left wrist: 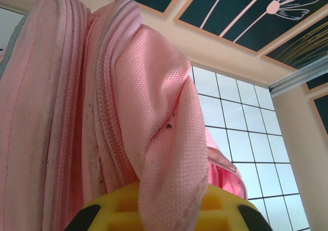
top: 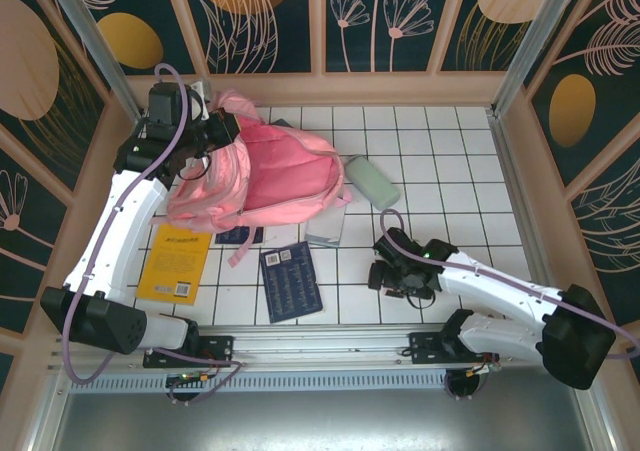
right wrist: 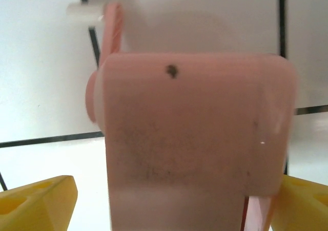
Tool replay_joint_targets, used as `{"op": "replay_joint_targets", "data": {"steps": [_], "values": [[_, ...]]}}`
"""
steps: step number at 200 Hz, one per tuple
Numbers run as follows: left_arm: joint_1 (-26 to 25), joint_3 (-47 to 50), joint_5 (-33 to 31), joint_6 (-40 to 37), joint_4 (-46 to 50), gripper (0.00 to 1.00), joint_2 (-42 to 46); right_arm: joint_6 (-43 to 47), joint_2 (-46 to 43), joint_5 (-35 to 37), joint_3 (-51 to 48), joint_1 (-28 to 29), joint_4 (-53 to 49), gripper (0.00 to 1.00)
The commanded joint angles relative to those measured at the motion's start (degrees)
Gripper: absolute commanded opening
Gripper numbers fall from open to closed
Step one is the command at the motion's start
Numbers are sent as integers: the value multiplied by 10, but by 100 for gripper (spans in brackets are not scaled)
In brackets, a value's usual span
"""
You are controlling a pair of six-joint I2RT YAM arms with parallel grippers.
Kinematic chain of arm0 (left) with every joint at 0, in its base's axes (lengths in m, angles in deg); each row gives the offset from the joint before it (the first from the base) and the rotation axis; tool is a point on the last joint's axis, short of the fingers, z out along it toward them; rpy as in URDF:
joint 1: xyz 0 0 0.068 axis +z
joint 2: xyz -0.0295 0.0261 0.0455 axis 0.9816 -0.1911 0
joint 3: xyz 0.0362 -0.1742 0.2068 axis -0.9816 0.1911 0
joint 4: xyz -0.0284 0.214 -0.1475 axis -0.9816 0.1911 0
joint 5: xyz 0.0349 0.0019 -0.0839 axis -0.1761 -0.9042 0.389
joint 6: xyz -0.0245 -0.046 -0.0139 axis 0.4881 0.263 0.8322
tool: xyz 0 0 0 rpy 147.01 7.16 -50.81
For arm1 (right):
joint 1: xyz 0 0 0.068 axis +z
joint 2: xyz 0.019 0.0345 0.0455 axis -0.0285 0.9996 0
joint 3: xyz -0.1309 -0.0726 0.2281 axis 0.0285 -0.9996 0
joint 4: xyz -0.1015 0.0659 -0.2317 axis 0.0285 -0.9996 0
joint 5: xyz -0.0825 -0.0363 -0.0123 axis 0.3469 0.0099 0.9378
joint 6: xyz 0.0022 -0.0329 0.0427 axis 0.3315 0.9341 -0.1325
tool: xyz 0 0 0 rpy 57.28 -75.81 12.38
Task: Pack the student bag
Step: Pick up the personal item from the bottom-right of the table.
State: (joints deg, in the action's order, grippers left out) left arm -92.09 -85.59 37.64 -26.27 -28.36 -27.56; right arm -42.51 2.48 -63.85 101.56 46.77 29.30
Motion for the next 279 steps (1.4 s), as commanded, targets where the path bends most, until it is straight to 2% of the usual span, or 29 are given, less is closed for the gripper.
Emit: {"op": "replay_joint_targets", "data": {"steps": [1,44,65,90,172,215,248,279], "values": [[5,-8,9,2,-77,0,16,3,7,-25,-12,-2,34,89],[5,-2,14,8,-84,0,17,-51,-4,25,-16,-6,15,86],[5,2,13,6,-85,0,18,-77,3,25,-20,-9,40,91],[5,3,11,7,-84,0,21,-100,20,26,-21,-11,66,92],[5,1,15,9,-85,0,20,-132,-6,58,-35,-11,50,65],[5,-2,16,10,-84,0,19,-135,-18,64,-32,-11,40,56],[5,-1,16,8,-82,0,21,-127,-49,99,35,-11,0,52],[5,2,24,3,-84,0,24,-47,-54,132,168,-11,-1,48]]}}
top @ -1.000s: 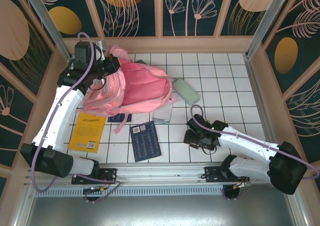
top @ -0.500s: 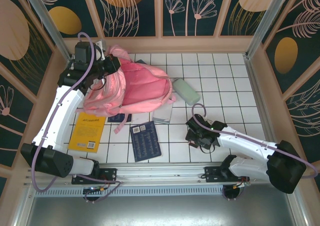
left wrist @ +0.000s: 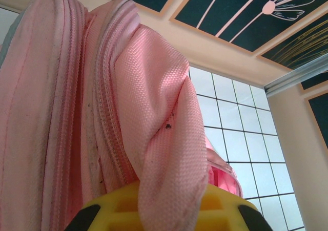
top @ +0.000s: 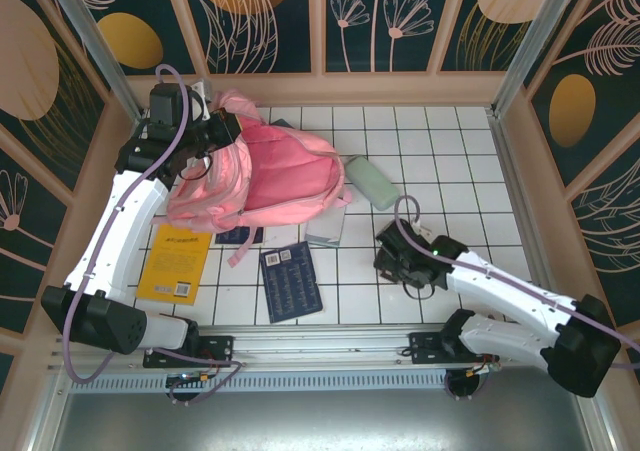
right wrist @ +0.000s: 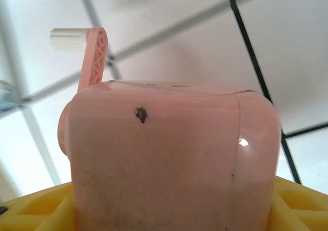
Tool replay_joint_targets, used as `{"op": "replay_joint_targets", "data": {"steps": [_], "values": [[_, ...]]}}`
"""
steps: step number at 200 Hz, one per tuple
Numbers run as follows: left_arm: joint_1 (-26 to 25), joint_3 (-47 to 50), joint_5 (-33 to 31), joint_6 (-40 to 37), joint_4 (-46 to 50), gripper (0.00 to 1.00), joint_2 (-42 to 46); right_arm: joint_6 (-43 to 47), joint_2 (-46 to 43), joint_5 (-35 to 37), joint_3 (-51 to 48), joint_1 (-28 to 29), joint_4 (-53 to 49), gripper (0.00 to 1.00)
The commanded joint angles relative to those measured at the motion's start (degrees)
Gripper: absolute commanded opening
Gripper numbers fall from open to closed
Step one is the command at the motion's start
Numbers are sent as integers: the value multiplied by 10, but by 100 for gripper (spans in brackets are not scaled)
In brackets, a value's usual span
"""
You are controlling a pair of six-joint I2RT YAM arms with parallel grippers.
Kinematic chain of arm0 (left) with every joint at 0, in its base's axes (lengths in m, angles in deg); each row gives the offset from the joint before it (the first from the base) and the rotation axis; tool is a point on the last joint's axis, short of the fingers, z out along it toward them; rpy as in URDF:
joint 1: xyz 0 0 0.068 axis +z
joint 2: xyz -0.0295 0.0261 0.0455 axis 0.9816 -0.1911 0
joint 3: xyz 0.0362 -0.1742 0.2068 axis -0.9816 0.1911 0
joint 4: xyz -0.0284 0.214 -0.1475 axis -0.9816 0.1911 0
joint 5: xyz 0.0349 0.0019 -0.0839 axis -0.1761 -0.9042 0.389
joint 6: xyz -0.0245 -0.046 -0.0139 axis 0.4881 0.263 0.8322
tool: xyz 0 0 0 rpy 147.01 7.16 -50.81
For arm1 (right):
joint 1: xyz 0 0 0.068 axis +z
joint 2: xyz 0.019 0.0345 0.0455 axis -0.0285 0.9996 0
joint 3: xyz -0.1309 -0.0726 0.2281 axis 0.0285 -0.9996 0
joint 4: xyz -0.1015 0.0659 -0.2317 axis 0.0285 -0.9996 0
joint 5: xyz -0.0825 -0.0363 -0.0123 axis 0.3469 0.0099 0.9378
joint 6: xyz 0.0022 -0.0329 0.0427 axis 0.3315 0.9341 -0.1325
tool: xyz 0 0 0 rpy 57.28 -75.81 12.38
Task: Pack the student bag
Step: Pick up the personal item from the bottom-right of the table, then place the personal item in the student bag.
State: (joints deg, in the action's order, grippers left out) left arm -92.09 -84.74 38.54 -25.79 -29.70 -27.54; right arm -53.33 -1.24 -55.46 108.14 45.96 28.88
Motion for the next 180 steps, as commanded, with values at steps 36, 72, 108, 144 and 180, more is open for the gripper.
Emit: {"op": "replay_joint_targets", "data": {"steps": [36,72,108,144,180], "values": [[5,-5,41,-16,-76,0,25,175,7,-38,194,-4,146,46],[5,1,63,-19,-85,0,34,245,134,-136,306,-5,222,46],[5,-3,51,-24,-77,0,42,220,252,-216,348,-18,329,43],[6,8,36,-27,-76,0,55,202,326,-246,350,-24,396,41],[5,6,43,-23,-81,0,55,185,412,-285,403,-21,419,41]]}}
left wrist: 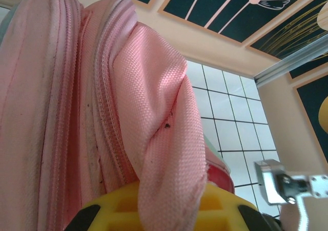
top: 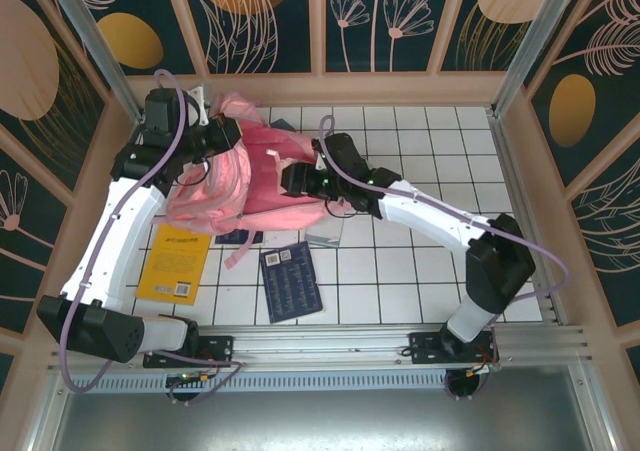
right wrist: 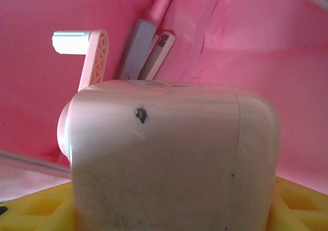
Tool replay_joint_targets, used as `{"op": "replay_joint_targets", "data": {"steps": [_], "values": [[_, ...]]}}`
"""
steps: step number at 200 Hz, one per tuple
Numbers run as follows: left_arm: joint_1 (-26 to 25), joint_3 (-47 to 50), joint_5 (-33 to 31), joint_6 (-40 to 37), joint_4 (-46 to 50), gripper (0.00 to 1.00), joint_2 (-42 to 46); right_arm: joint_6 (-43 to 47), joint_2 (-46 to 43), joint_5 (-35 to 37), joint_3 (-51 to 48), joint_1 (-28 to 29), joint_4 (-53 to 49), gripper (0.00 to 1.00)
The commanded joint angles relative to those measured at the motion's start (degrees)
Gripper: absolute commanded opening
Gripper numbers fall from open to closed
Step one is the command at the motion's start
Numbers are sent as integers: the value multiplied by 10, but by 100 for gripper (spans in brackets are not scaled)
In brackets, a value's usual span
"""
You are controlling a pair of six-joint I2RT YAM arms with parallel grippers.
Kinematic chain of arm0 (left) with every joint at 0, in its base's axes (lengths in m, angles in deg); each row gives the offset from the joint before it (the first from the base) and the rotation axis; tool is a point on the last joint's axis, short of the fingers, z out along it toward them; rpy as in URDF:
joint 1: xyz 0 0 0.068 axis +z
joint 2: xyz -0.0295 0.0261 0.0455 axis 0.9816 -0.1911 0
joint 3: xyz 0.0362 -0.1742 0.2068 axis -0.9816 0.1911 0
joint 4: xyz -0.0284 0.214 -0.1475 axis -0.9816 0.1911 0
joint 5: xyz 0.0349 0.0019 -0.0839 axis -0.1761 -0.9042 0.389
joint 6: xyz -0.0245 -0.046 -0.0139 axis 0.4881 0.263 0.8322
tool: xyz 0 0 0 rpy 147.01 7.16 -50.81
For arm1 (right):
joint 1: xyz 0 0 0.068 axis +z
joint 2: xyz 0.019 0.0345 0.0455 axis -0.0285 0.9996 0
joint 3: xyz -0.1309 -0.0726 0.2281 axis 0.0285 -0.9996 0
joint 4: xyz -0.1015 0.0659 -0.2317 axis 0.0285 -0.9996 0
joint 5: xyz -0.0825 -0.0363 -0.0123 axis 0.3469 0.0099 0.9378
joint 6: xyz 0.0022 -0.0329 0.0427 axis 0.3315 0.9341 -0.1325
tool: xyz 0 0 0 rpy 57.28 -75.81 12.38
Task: Pack the student bag
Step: Place the personal item in the student bag.
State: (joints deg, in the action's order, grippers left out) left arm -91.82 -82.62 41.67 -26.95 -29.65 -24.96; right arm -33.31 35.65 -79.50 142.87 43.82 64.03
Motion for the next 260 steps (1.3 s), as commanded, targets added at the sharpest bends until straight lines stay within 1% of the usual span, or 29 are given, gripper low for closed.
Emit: {"op": "replay_joint_targets", "data": {"steps": [1,25,49,71,84,95,142,164,178,203,211,223,230,260], "values": [[3,-15,12,-12,-82,0,30,-15,46,-46,59,1,68,41],[3,-19,20,-8,-86,0,28,-35,124,-60,121,8,72,42],[3,-26,30,-8,-86,0,25,-45,207,-45,210,20,58,44],[3,-31,35,-8,-87,0,23,-83,274,-62,264,19,94,44],[3,-35,36,-9,-87,0,21,-108,307,-89,281,19,128,44],[3,-41,36,-10,-84,0,18,-124,332,-105,303,22,135,45],[3,-45,60,-3,-95,0,4,-127,421,-121,408,49,122,47],[3,-43,75,2,-101,0,-2,-148,469,-138,440,61,144,49],[3,-41,80,3,-104,0,-2,-149,507,-148,490,66,131,56],[3,-38,82,4,-105,0,-3,-138,565,-175,589,67,113,84],[3,-36,82,4,-105,0,-2,-133,571,-176,602,65,114,90],[3,-37,80,4,-102,0,-1,-129,564,-178,594,63,127,94],[3,-36,76,2,-99,0,1,-128,555,-179,580,62,139,99],[3,-36,62,-2,-95,0,6,-106,503,-168,515,64,169,99]]}}
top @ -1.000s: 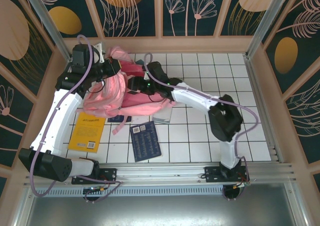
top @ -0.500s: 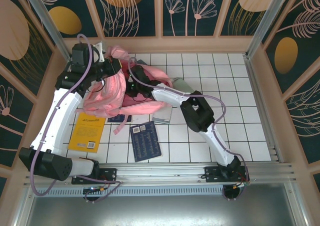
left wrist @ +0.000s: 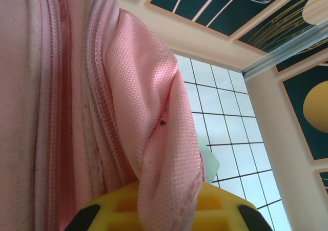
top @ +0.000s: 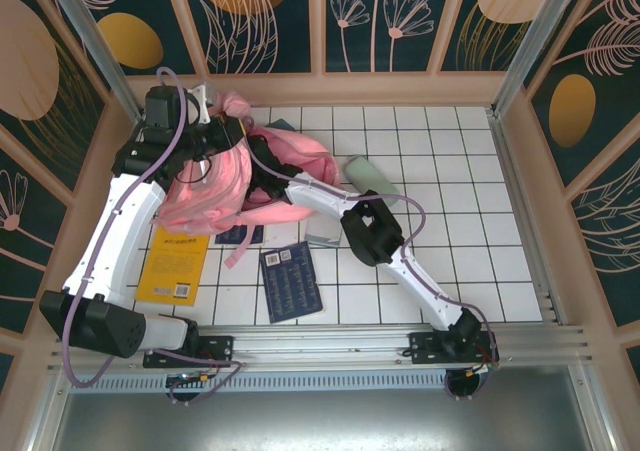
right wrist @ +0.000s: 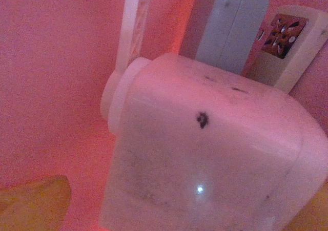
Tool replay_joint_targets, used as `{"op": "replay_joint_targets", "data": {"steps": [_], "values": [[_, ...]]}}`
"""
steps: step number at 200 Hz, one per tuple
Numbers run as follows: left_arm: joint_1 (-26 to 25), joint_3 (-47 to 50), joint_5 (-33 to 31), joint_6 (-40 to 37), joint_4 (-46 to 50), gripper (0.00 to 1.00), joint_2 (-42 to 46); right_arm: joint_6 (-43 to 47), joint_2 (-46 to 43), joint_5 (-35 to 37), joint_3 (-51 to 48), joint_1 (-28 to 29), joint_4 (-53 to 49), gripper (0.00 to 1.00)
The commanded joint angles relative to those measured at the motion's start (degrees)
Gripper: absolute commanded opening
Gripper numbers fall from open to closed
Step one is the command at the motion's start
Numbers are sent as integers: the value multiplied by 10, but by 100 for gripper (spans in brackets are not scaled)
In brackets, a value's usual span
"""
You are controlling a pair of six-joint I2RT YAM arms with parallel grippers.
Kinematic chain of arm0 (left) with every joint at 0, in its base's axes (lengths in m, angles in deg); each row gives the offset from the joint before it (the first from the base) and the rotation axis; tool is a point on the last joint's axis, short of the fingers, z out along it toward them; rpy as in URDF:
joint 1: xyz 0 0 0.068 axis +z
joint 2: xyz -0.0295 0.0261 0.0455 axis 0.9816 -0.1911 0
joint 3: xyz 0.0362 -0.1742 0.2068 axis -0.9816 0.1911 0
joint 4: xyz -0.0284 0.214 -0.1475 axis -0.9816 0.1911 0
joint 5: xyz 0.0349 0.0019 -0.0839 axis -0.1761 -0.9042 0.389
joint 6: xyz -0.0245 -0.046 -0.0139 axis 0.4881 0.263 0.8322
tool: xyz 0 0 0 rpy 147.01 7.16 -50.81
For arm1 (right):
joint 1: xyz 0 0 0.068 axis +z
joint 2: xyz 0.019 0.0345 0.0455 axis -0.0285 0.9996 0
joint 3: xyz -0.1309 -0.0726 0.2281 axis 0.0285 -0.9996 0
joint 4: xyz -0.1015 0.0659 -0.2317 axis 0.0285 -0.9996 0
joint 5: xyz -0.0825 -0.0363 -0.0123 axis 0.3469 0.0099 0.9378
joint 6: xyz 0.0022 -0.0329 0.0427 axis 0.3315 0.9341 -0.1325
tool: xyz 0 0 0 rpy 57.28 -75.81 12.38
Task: Pack the student bag
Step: Place the personal item in the student bag.
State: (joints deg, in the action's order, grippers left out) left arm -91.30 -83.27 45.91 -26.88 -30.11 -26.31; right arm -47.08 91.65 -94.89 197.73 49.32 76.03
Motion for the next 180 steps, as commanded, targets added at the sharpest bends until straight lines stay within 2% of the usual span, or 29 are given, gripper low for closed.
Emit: {"op": "replay_joint_targets", "data": {"steps": [1,58,76,156,180], "values": [[-3,-30,20,-3,-90,0,20,34,-59,-13,-35,9,49,99],[-2,-31,-17,-7,-78,0,36,89,-178,87,-165,9,16,99],[-2,-32,-33,-7,-74,0,41,97,-209,98,-208,6,18,99],[-3,-38,-89,-11,-56,0,46,103,-437,152,-495,-35,181,99],[-1,-40,-97,-10,-54,0,48,107,-507,167,-556,-52,197,99]]}}
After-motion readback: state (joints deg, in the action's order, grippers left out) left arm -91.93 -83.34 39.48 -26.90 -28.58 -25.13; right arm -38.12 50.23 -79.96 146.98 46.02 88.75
